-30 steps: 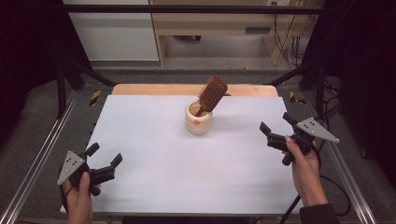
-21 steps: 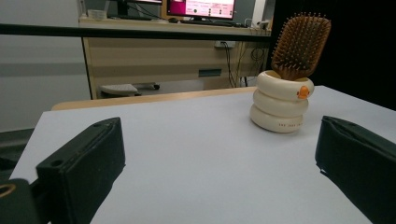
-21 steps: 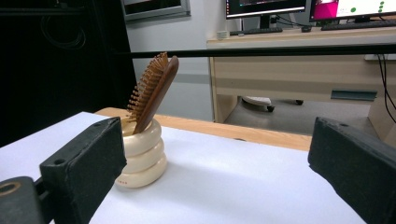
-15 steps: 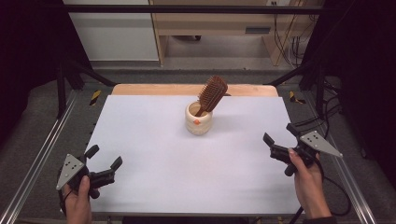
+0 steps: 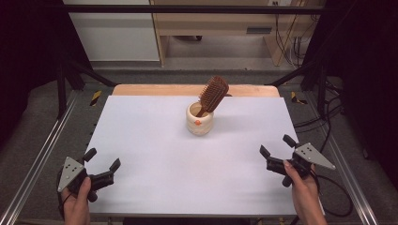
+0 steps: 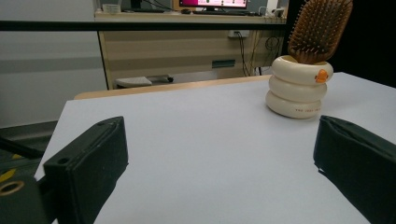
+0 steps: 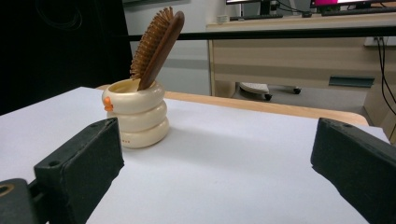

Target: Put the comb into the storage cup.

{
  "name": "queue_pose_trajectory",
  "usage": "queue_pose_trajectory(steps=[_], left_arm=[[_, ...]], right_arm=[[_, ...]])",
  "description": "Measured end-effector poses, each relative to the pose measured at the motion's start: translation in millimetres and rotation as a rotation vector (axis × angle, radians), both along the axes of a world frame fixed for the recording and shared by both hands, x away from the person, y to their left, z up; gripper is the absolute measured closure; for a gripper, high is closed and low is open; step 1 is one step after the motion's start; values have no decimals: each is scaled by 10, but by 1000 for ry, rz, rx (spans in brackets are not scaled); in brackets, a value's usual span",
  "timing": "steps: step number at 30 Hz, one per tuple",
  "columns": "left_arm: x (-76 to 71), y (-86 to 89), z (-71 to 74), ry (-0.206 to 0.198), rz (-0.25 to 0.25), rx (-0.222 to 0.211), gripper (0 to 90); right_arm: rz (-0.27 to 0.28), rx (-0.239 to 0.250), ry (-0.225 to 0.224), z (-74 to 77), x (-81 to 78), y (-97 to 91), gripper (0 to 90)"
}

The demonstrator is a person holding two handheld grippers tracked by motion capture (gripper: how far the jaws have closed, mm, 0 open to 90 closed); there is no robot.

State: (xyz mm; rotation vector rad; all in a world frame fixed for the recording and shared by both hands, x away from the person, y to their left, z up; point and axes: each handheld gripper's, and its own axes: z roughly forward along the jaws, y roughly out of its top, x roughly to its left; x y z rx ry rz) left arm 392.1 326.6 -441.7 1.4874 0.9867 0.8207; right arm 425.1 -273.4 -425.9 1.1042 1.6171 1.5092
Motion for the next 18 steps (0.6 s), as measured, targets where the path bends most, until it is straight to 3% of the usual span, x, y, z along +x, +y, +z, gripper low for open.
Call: queue_pose_trajectory(steps=[9, 18], left_arm=[[-8, -10, 5, -13, -23, -7, 15], [-5, -17, 4, -16, -36, -3, 15]], right_arm=[[28, -12, 32, -195, -16, 62, 23], [66, -32, 51, -294, -17, 159, 23]])
